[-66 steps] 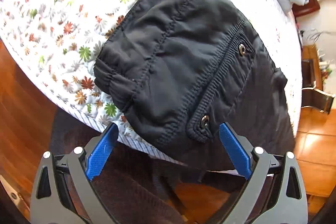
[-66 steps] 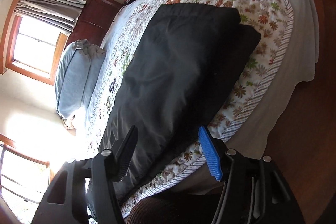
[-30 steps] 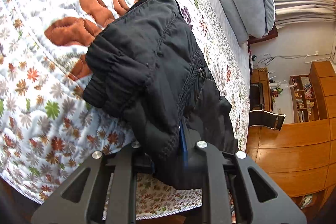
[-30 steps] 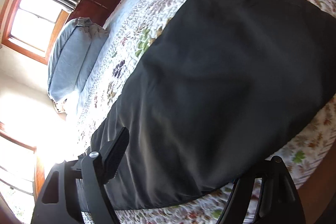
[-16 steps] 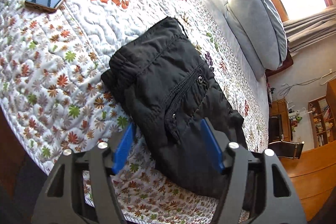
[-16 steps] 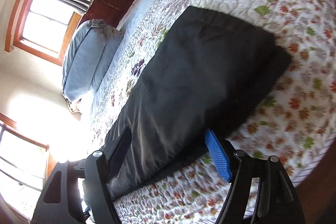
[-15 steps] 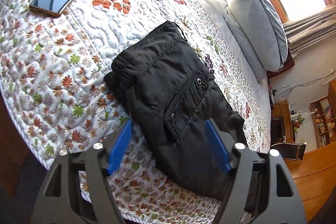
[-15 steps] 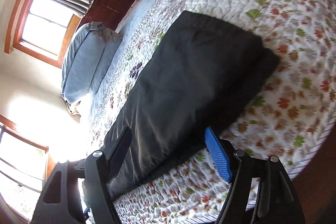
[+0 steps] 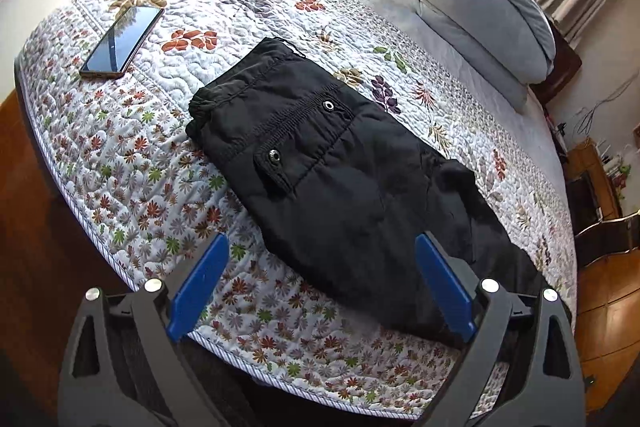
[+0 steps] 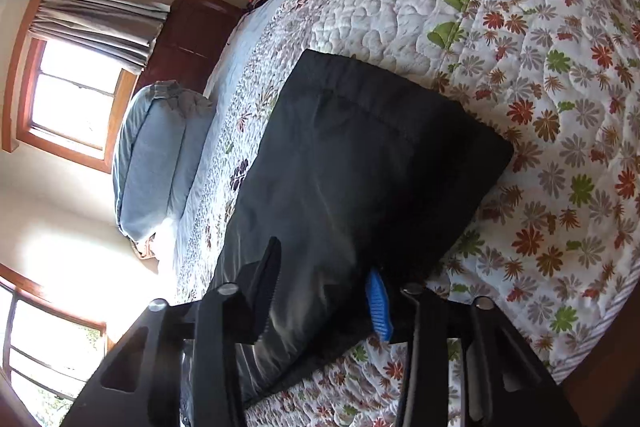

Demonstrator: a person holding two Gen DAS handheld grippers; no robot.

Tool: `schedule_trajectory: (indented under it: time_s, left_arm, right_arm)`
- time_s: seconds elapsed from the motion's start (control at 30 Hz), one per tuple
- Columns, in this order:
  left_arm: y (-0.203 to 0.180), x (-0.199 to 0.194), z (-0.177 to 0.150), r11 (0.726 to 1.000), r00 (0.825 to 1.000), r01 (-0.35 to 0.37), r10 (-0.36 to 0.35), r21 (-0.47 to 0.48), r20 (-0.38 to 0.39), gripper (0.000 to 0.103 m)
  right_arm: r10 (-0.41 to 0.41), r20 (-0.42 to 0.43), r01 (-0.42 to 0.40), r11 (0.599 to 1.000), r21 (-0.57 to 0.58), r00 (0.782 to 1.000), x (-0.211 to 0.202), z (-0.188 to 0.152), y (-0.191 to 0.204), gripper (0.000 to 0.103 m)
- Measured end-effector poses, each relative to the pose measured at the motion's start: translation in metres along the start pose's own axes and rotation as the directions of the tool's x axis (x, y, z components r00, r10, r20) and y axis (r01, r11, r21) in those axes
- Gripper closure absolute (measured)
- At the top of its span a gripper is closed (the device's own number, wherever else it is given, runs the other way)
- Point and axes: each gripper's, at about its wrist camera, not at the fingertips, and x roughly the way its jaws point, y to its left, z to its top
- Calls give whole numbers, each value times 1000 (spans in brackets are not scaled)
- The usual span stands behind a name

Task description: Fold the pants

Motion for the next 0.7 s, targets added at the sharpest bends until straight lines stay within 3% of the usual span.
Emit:
schedule_trajectory:
  time_s: [0.03, 0.07, 0.23, 0.43, 0.53, 0.57, 0.63, 0.7]
  left_arm:
    - [-9, 2, -3, 999, 1000, -25, 25, 37, -5, 8]
    - [-17, 4, -5, 996, 999, -42, 43, 74, -9, 8]
    - [-48, 16, -16, 971, 994, -90, 100, 222, -33, 8]
    - [-63, 25, -23, 962, 995, -80, 94, 263, -41, 8]
    - [-68, 28, -27, 961, 994, -68, 87, 266, -59, 8]
    - [-69, 29, -28, 962, 994, -64, 85, 267, -65, 8]
    - [-69, 31, -30, 963, 994, -58, 81, 261, -78, 8]
    - [-67, 32, -33, 966, 993, -52, 77, 255, -88, 8]
  right_arm:
    - [8, 8, -8, 1000, -7, 1000, 0, 1, -1, 94]
    - [22, 12, -22, 1000, -10, 1000, 0, 1, -1, 96]
    - [29, 26, -28, 999, -39, 999, -20, -9, -4, 97]
    - [18, -3, -18, 999, -50, 1000, -8, -8, -17, 97]
    - [8, -7, -9, 997, -72, 1000, -7, -6, -14, 85]
    - [18, -2, -18, 997, -74, 1000, -10, -6, -14, 69]
    - [17, 20, -15, 996, -87, 1000, -22, -6, -10, 62]
    - [-1, 52, 5, 997, -71, 999, -39, -9, -14, 46]
